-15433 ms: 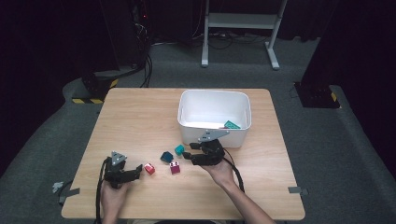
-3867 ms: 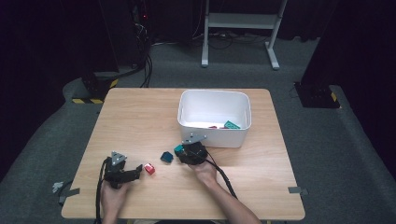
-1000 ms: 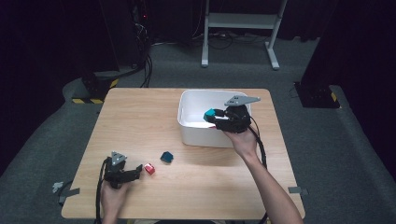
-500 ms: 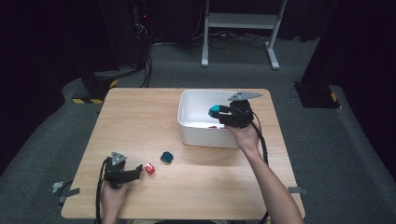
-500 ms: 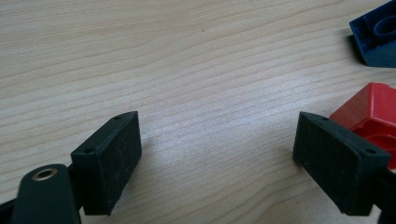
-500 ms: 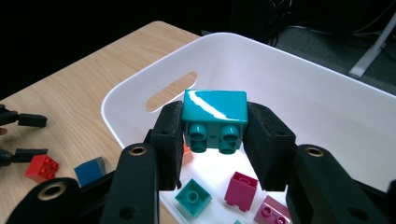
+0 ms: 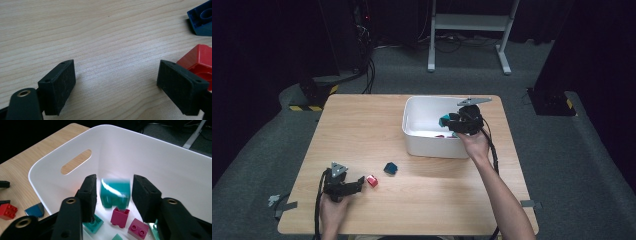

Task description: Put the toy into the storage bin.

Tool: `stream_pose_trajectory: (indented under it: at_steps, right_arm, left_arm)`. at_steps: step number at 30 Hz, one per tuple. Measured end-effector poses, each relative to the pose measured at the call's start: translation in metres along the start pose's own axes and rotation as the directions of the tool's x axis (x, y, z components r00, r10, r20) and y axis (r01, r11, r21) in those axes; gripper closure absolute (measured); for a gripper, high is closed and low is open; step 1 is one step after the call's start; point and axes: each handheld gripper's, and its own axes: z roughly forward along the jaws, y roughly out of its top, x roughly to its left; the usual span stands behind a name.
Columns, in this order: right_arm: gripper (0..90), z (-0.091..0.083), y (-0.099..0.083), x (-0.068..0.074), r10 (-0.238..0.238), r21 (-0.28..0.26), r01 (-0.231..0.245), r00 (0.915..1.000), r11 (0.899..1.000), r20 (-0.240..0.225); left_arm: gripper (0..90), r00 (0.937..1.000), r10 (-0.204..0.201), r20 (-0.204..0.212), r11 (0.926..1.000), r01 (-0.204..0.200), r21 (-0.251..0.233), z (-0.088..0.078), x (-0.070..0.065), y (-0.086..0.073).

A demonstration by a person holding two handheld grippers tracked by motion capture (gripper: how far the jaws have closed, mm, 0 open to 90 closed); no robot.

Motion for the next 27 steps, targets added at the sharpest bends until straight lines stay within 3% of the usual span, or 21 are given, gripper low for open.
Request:
stream_pose_trajectory:
  at_steps: [4, 9, 17, 27]
  right_arm:
    - [48.3, 0.002, -0.002, -0.001, 0.001, 0.004, -0.001, 1.0, 1.0, 0.006]
    - [43.0, -0.008, -0.012, 0.003, 0.004, -0.036, -0.005, 1.0, 0.999, -0.008]
    - [42.6, -0.036, -0.033, 0.012, -0.011, -0.125, 0.007, 0.9994, 0.992, -0.031]
    - [42.8, -0.053, -0.063, 0.027, -0.025, -0.165, 0.014, 0.9978, 0.986, -0.062]
  left_arm:
    - [15.0, 1.0, 0.001, 0.002, 1.0, -0.001, 0.001, 0.0, 0.0, 0.0]
    - [14.9, 1.0, 0.002, 0.002, 1.0, -0.002, 0.002, 0.0, 0.0, 0.0]
    - [14.7, 1.0, 0.002, 0.0, 1.0, -0.002, 0.003, 0.0, 0.0, 0.0]
    - [13.8, 1.0, -0.001, -0.001, 1.0, 0.001, 0.005, 0.0, -0.001, 0.0]
